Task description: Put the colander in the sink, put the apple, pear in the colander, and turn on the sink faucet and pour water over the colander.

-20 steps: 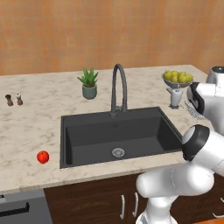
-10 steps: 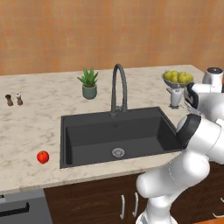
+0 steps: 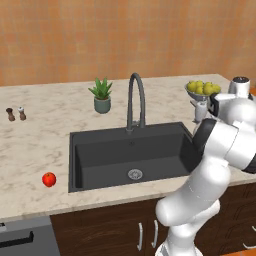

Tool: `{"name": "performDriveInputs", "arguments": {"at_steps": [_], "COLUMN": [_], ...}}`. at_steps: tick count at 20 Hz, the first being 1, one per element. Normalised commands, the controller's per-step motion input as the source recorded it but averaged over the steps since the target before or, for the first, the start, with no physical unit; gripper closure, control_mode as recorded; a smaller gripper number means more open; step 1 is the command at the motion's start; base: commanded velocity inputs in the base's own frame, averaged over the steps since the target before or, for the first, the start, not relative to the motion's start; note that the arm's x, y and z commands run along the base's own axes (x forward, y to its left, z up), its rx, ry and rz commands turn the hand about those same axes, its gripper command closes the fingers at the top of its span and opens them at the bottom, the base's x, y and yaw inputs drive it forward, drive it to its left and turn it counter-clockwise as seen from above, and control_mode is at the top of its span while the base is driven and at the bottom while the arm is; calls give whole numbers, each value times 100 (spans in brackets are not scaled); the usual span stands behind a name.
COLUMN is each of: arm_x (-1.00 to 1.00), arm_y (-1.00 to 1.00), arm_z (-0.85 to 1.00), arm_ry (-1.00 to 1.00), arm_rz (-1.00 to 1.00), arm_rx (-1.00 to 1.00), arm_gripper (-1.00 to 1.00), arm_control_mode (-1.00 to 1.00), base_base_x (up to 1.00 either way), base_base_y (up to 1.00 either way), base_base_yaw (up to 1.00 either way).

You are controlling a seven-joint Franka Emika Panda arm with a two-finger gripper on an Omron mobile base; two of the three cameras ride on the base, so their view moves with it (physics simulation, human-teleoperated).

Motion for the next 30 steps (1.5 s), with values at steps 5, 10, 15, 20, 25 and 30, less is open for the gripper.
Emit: {"name": "performDriveInputs", "arguments": {"at_steps": [5, 10, 15, 20, 25, 30], "arm_x": [21, 25, 26, 17, 22, 22], "arm_y": [-8, -7, -8, -18, -17, -12], "arm_z": [-18, -23, -21, -13, -9, -14], "arm_ry": [1, 2, 0, 0, 0, 0], "arm_rz": [0, 0, 0, 0, 0, 0], "arm_rx": [0, 0, 0, 0, 0, 0], "arm_gripper": [-100, -100, -100, -100, -100, -100], "arm_control_mode": [-100, -100, -100, -100, -100, -100], "base_base_x": [0, 0, 0, 0, 0, 0], "base_base_y": [0, 0, 0, 0, 0, 0], "base_base_yaw": [0, 0, 0, 0, 0, 0]}}
